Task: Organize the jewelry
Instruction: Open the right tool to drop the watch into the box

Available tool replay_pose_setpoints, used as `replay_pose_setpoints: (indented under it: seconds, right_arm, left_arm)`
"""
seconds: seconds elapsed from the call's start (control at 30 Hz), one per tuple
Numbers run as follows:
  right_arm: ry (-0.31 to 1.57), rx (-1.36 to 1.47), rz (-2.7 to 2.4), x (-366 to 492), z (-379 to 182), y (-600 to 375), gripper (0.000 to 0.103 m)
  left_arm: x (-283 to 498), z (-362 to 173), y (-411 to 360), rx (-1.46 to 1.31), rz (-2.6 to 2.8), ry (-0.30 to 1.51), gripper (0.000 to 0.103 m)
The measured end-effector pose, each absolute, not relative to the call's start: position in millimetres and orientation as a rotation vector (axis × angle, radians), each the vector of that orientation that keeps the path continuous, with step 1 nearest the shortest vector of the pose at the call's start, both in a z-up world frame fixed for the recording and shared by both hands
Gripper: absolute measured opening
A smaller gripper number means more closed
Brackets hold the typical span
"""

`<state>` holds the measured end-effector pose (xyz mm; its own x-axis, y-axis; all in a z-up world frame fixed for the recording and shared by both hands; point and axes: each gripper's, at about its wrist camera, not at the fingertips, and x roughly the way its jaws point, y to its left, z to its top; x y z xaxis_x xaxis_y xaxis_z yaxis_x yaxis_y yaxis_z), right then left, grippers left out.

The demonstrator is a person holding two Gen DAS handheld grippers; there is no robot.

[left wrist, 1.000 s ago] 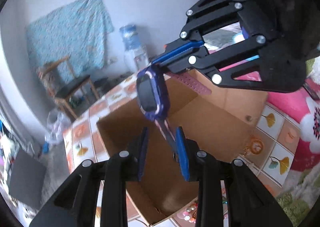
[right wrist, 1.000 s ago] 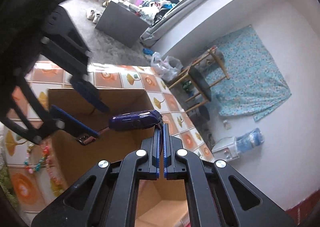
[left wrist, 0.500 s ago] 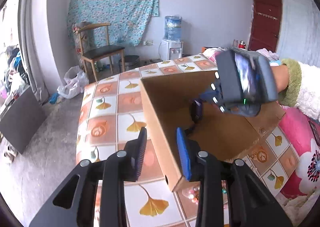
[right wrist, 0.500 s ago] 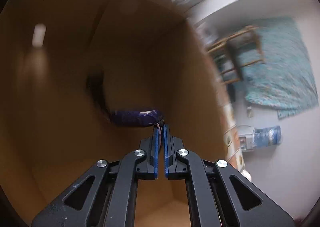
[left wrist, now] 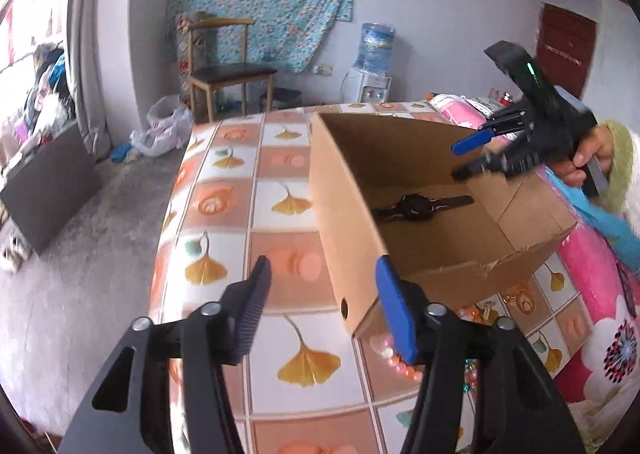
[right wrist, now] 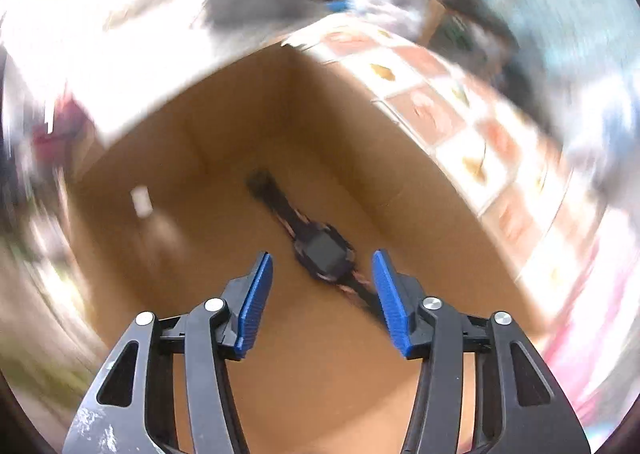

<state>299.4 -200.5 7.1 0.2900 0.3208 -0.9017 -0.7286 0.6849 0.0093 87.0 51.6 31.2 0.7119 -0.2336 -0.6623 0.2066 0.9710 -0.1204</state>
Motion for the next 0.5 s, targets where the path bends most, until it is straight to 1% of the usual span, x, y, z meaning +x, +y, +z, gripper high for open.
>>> replay_pose_setpoints:
  seconds: [0.03, 0.07, 0.1, 0.13, 0.2, 0.23, 0.3, 0.37, 0.47, 0.5]
  right_arm:
    - [1.096, -0.372, 0.714, 303, 7, -203, 0.045]
    - [1.155, -0.237, 0.696, 307, 6, -208, 0.043]
    - [1.202, -0.146, 0.686, 314, 2, -211, 0.042]
    - [1.255, -0.063, 0.672, 317, -5, -213, 0.036]
    - [1.368, 0.07, 0.653, 321, -24, -210, 0.028]
    - [1.413, 0.105, 0.636, 322, -34, -207, 0.023]
    - [1.475, 0.094, 0.572, 325, -53, -194, 0.018]
    - [1.504, 0.064, 0.516, 331, -66, -184, 0.017]
    - [1.54, 0.08, 0.424, 342, -82, -177, 0.009]
    - [1.524, 0.084, 0.417, 344, -79, -175, 0.011]
  left_arm:
    - [84, 28, 54, -0.061, -0.24, 0.751, 0.059]
    - [80, 25, 56, -0.089, -0.25, 0.763, 0.066]
    - [77, 21, 59, -0.121, -0.26, 0.775, 0.075]
    - [75, 17, 60, -0.144, -0.26, 0.784, 0.078]
    - [71, 6, 61, -0.183, -0.244, 0.807, 0.083]
    - [70, -2, 61, -0.208, -0.228, 0.829, 0.084]
    - [68, -15, 62, -0.26, -0.209, 0.857, 0.086]
    - [65, -30, 63, -0.319, -0.194, 0.883, 0.086]
    - [61, -42, 65, -0.377, -0.173, 0.914, 0.088]
    - [59, -43, 66, -0.387, -0.176, 0.919, 0.088]
